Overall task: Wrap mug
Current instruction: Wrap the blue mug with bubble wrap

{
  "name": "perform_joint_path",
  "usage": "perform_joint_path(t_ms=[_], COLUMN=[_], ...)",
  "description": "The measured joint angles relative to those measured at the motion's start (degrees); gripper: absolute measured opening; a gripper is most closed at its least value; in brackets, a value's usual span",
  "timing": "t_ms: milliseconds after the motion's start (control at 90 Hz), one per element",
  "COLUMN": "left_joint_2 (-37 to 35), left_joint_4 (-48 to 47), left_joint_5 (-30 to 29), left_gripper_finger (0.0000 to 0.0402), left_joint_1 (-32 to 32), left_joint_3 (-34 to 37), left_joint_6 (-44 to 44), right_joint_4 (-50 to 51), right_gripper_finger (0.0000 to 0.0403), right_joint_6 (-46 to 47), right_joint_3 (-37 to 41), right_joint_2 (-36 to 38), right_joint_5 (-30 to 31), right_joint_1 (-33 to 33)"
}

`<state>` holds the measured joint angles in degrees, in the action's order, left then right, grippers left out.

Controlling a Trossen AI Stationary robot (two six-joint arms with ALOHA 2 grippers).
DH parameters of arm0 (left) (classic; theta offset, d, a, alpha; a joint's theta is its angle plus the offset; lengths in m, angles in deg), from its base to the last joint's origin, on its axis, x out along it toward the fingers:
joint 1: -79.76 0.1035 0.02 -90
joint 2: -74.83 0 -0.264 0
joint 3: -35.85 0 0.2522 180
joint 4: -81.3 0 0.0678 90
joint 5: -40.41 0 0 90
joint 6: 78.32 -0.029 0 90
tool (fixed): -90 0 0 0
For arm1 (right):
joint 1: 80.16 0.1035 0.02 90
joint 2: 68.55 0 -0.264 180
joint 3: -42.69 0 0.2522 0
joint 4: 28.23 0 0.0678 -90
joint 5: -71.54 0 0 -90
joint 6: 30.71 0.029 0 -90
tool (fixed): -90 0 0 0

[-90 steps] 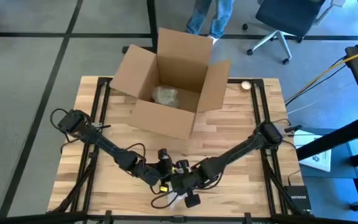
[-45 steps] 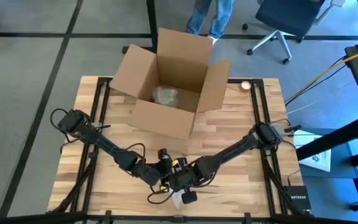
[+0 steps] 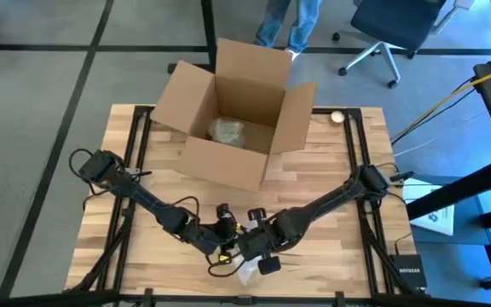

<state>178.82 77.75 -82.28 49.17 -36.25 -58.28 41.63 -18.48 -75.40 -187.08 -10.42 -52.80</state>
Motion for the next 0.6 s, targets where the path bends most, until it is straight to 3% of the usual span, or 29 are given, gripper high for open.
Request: perform_joint_path(t_ms=[133, 400, 600], left_joint_2=[0.0, 0.0, 0.0], left_joint_4=[0.05, 0.35, 0.55], left_joint_5=[0.02, 0.33, 0.18], left_gripper_finger=[0.0115, 0.0115, 0.0115], left_joint_1=[0.0, 0.01, 0.04], left_joint_3=[0.0, -0.11, -0.11], left_joint_6=[0.08, 0.12, 0.11], right_joint_4=[-3.52, -17.14, -16.14], right_gripper_finger=[0.0001, 0.0001, 0.0001], right_joint_6=[-0.29, 2.3, 2.7], right_joint_3=[2.42, 12.7, 12.71], right_joint_2=[-0.04, 0.44, 0.74], right_joint_5=[4.92, 4.87, 3.42], right_joint_1=[-0.02, 0.04, -0.04])
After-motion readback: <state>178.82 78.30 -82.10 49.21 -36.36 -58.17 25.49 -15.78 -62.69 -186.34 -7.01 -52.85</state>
